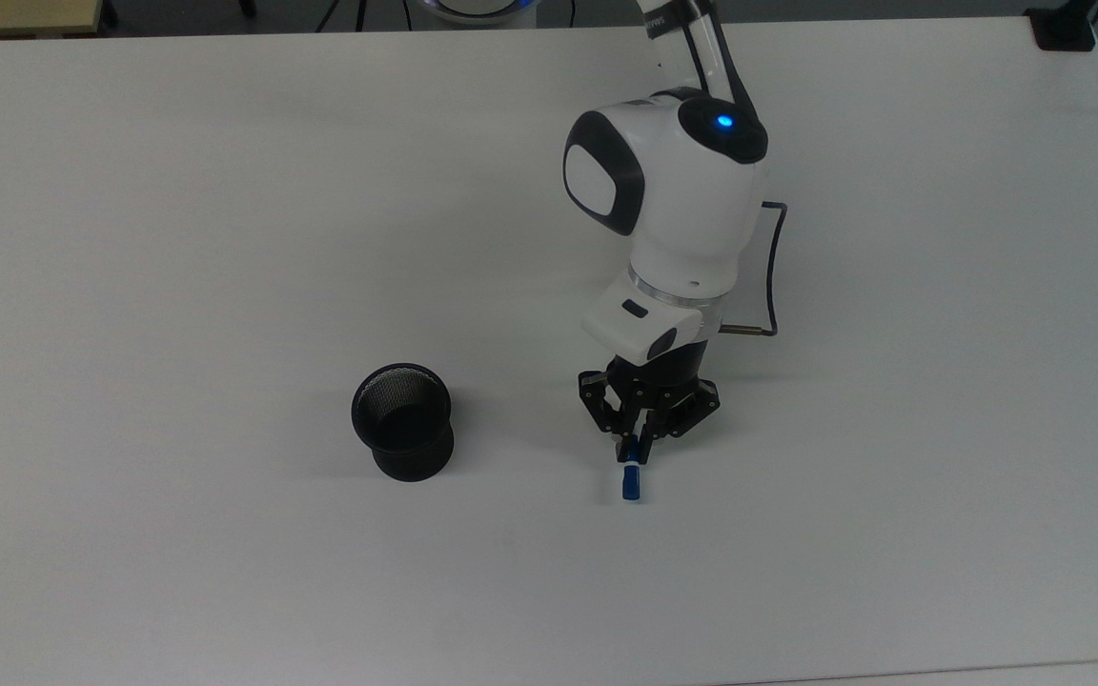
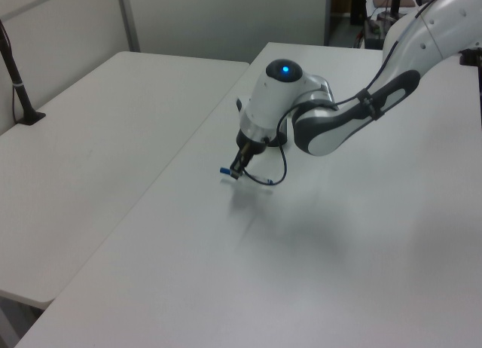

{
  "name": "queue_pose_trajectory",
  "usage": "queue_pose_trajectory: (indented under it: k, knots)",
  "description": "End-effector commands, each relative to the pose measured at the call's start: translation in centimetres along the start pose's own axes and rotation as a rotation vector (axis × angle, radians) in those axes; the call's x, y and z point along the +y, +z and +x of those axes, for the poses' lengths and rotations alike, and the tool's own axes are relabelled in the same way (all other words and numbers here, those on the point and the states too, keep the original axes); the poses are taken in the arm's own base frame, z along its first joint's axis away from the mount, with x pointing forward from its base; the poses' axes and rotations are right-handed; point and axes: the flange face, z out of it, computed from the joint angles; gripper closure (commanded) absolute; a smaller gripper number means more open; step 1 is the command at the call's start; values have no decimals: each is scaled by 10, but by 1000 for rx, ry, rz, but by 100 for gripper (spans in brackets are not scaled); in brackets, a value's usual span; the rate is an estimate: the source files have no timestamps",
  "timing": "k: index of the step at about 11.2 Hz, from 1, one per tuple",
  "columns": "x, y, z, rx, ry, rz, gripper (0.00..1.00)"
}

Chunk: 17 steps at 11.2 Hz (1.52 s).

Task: Insert the marker
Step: 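Carry the marker over the black mesh cup, tilting it downward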

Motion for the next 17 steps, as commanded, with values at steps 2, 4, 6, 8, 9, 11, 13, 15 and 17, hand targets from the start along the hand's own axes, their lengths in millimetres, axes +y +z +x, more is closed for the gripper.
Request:
queue_pose_trajectory:
  k: [2, 4, 6, 8, 9, 11, 13, 15, 17]
  knots:
    - [48, -69, 35, 109, 127, -26, 91]
    - [77, -101, 46, 151, 192, -50, 91]
    - [110, -122, 43, 168, 242, -89, 91]
    - [143, -144, 30, 189, 261, -98, 91]
    - [160, -146, 18, 232, 252, -81, 91]
    - [189, -139, 15, 276, 251, -101, 91]
    - [212, -123, 10, 312, 244, -153, 91]
    - [224, -102, 5, 349, 264, -170, 91]
    - [222, -83, 0, 359, 263, -167, 91]
